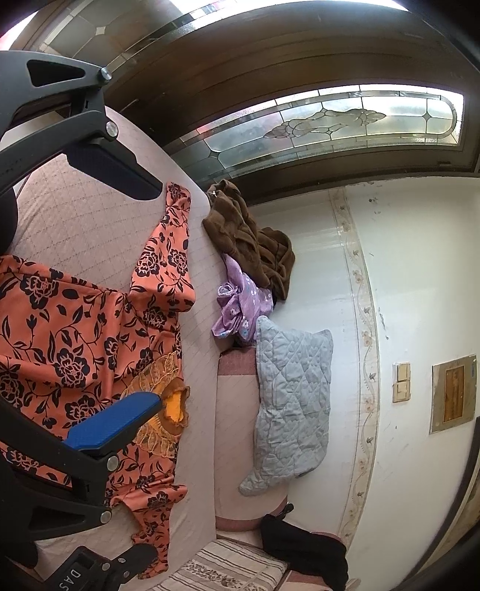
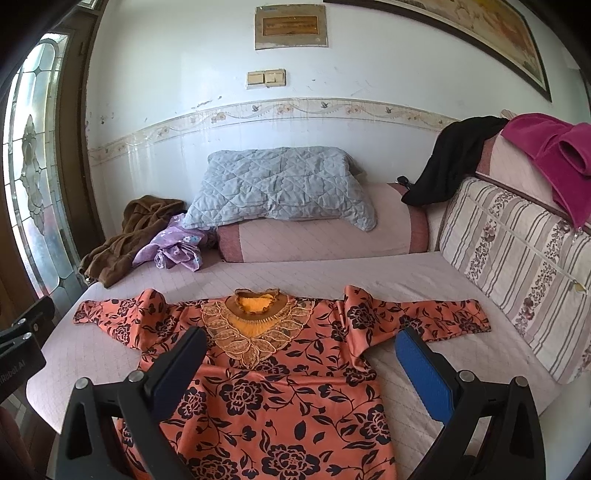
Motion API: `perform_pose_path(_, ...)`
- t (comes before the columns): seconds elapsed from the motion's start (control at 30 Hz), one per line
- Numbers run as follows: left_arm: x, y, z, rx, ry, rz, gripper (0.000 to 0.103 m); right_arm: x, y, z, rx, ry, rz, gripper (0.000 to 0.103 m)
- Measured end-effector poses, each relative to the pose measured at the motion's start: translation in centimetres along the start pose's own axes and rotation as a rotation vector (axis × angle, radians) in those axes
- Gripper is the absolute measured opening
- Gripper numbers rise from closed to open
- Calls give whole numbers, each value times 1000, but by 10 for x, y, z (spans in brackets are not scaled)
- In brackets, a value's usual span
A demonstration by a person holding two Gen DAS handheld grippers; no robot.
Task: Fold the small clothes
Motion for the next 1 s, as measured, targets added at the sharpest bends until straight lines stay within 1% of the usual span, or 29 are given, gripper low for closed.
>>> perform_pose_path(0.8,10,11,5,21,-18,11,103,14,4,8,5,-26,0,103)
perform_pose_path(1.0,10,9,2,13,-10,-2,103,15,3,6,5,-28,-5,103)
Point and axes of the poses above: each gripper's, at about its wrist camera, not at the fingertips, and x roughly the way its jaws point, y to its right, z to its underside, the point moved 10 cm from there along x, roughly the way its jaws point, and after that the axes turned 10 degrees about -x, right-handed, at the moved point
